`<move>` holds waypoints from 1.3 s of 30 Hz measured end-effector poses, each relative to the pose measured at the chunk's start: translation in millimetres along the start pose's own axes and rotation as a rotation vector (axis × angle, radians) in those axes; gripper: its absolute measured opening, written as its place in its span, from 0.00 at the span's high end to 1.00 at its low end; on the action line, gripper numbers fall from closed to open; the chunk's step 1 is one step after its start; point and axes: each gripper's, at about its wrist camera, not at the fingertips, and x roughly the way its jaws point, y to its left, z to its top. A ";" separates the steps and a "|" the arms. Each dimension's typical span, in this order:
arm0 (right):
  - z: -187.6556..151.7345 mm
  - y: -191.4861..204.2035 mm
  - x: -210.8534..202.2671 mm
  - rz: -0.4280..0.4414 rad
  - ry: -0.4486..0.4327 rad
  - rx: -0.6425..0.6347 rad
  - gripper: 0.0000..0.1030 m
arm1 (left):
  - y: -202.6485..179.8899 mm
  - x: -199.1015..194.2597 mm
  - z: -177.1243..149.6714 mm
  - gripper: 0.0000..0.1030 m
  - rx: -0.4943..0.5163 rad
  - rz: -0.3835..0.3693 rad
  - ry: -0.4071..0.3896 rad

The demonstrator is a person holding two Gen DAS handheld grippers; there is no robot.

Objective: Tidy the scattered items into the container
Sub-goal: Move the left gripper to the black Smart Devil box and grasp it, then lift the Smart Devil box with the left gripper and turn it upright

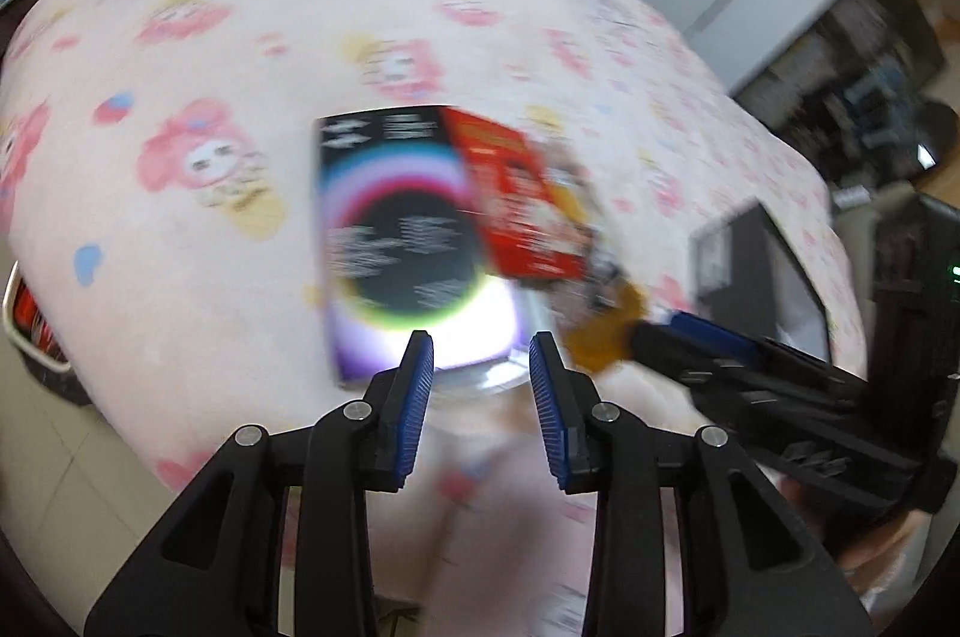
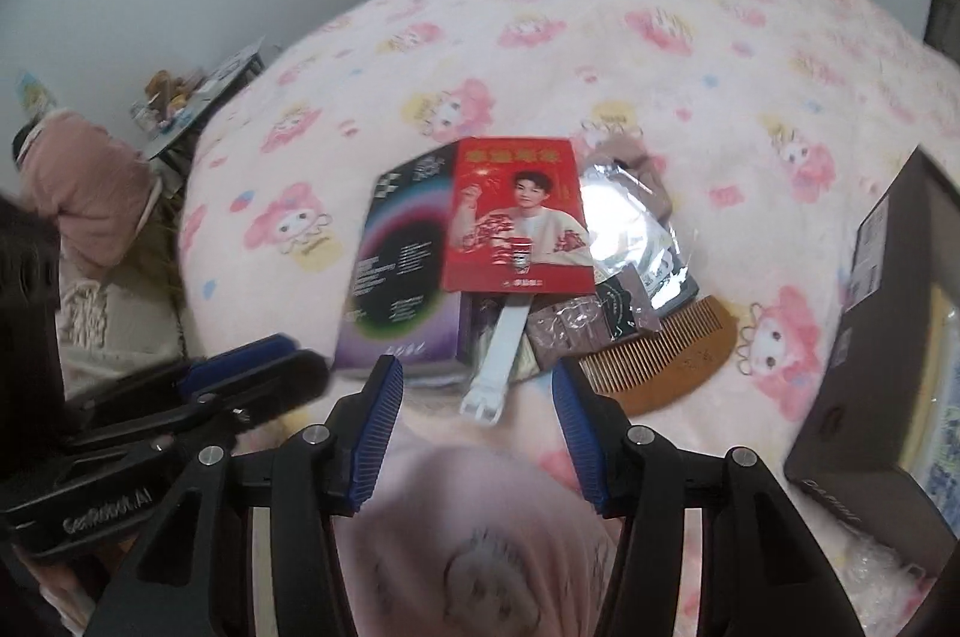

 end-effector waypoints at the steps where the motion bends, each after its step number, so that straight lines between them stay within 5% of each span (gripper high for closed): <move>1: 4.5 -2.9 5.6 0.017 0.015 0.004 0.52 | 13.3 7.2 2.3 0.68 -0.038 0.013 0.004; 8: 20.9 9.5 49.7 0.028 0.130 -0.076 0.52 | 69.7 51.5 9.8 0.68 -0.201 -0.039 0.053; 18: 36.1 4.6 104.1 0.083 0.257 -0.039 0.48 | 65.4 76.7 19.0 0.58 -0.190 -0.074 0.091; 21: 33.4 6.3 96.7 0.120 0.253 -0.040 0.49 | 50.7 66.3 14.3 0.58 -0.167 -0.164 0.110; 29: 21.5 3.2 95.4 0.128 0.249 -0.036 0.55 | 49.5 78.9 7.2 0.60 -0.169 -0.111 0.133; 39: 17.1 16.2 11.2 0.185 0.069 -0.057 0.56 | 12.3 0.6 6.9 0.59 -0.090 -0.155 0.040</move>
